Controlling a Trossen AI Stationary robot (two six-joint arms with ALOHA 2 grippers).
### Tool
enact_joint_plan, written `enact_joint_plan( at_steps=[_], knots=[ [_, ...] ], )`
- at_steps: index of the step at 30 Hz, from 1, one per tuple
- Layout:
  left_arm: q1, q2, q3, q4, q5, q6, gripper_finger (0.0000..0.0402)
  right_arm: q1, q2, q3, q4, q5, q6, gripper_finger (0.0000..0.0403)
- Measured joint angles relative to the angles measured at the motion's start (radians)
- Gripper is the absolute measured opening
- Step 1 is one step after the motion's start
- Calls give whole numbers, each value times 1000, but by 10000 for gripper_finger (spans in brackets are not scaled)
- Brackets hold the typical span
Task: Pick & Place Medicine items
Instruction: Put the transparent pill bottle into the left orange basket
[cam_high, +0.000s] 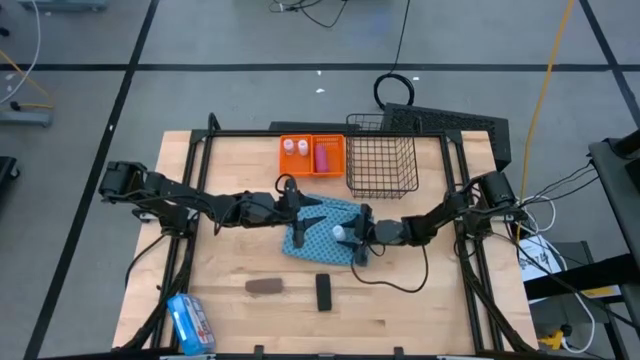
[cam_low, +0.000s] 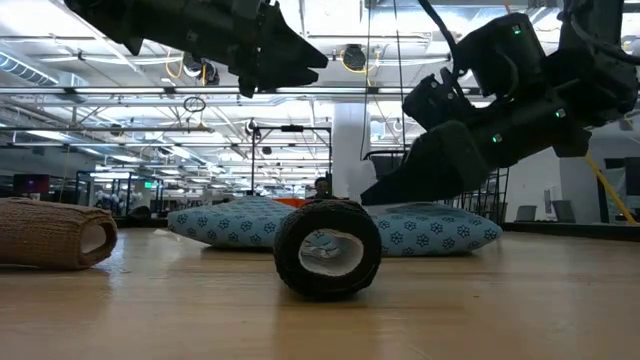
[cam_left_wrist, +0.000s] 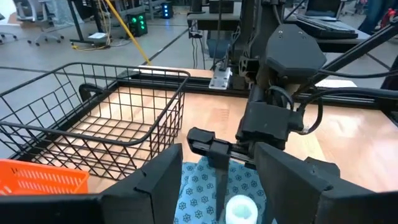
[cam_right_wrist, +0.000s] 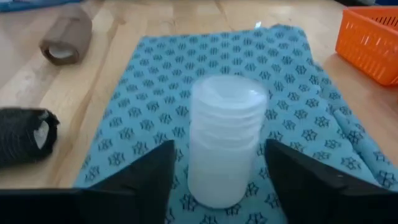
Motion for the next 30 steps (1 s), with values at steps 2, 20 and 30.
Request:
enact_joint_plan(
  at_steps=[2,20,30],
  knots=[
    [0,0,0,-1,16,-2,212,0,-1,0,9,0,0,262],
    [5,219,109,-156,184,-98,212,0,-1,0,0,0,0,266],
    [23,386,475,-688,210,32,212,0,-1,0,-12,0,31,265]
  ],
)
